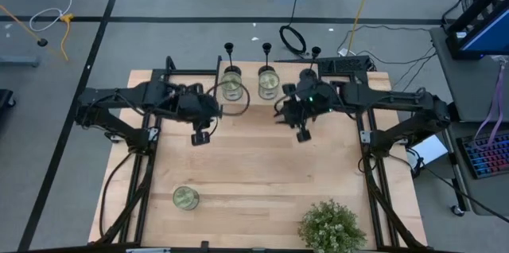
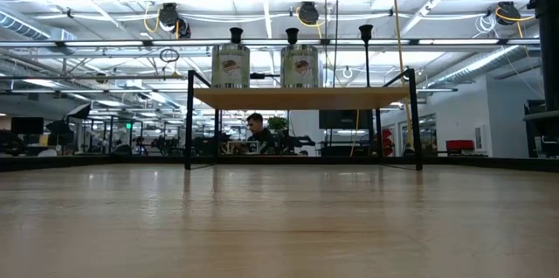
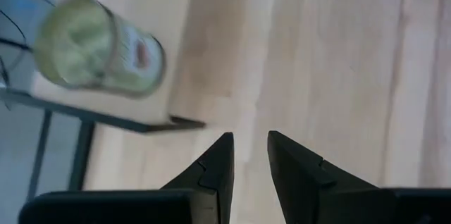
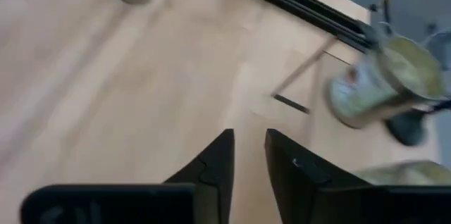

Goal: Pick & Place candle stick holders
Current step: Put the scented candle on the shelf

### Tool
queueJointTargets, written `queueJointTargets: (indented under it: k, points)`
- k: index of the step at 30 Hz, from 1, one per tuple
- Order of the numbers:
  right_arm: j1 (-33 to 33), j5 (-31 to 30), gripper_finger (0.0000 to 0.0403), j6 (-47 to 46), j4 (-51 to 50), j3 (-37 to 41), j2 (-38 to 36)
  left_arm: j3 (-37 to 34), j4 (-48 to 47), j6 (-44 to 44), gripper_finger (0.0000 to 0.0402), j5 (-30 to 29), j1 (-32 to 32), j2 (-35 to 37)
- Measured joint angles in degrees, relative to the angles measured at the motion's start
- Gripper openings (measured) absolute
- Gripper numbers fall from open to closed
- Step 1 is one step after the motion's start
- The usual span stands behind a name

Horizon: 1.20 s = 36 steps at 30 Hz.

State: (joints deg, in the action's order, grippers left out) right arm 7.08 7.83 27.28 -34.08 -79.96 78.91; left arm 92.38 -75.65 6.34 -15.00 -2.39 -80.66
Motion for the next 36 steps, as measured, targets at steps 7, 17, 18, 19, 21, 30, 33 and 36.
queueJointTargets:
  k: [7,17,18,19,21,30,33,36]
  points:
    - [-7.1,-0.2,0.0121,-7.7,0.2,1.9,-0.2,-10.2,0.4,12.1,0.0093,1.6,-10.9,0.0]
    - [-13.7,-3.7,0.0128,-17.3,18.8,17.9,-0.4,-28.6,24.0,28.8,0.0093,18.0,-29.8,0.0]
    - [-14.3,-4.5,0.0127,-18.1,20.9,19.3,-0.3,-29.8,26.0,30.3,0.0093,18.0,-31.5,0.0]
    - [-14.9,-5.1,0.0127,-18.7,23.4,20.6,-0.4,-31.0,27.7,32.0,0.0093,18.0,-33.1,0.0]
    - [-16.0,-5.1,0.0126,-19.4,28.1,23.2,-0.6,-32.9,29.3,35.4,0.0093,18.0,-36.2,0.0]
    - [-19.0,-5.0,0.0126,-20.3,40.6,28.4,-0.5,-34.7,25.8,40.9,0.0093,10.0,-43.2,0.0]
    - [-19.2,-5.0,0.0126,-20.3,42.4,28.5,-0.5,-34.7,25.1,40.0,0.0093,9.2,-43.4,0.0]
    - [-19.0,-5.0,0.0126,-19.2,43.3,28.5,-0.5,-34.7,22.1,40.4,0.0092,7.8,-42.9,0.0]
